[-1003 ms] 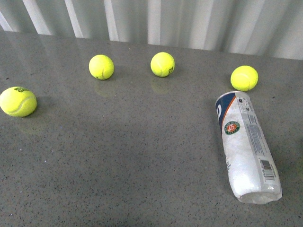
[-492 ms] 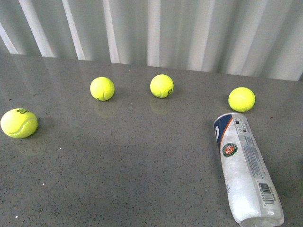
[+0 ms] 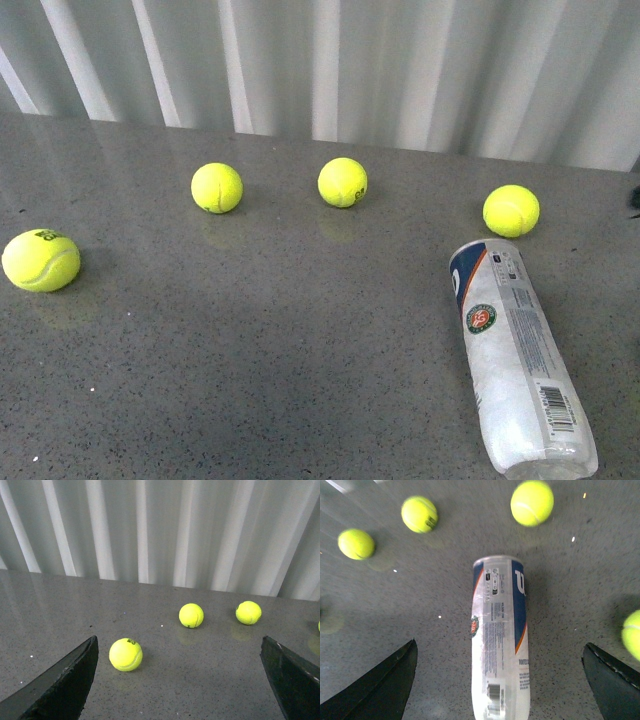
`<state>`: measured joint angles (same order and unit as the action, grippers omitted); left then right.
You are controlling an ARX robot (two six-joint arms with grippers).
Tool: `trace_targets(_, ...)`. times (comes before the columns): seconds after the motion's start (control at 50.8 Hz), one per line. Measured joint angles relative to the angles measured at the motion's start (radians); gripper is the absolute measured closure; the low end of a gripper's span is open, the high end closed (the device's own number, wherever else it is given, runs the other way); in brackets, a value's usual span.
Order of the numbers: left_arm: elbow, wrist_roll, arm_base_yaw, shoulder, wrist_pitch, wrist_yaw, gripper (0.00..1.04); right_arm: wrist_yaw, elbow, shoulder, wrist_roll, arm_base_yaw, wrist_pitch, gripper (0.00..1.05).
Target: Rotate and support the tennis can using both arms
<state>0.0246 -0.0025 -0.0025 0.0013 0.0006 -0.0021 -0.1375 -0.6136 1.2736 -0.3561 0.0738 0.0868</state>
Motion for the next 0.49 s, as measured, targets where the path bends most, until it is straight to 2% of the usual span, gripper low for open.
trace_targets(0.197, 0.0, 0.0, 0.0, 0.0, 0.0, 0.0, 0.07, 0.061, -0.166, 0.383, 0.001, 0.035, -0.002, 0.07)
trace_targets(0.492, 0.0, 0.0, 0.0, 0.0, 0.0, 0.0, 0.07, 0.072, -0.229, 0.536, 0.0, 0.082, 0.02, 0.07)
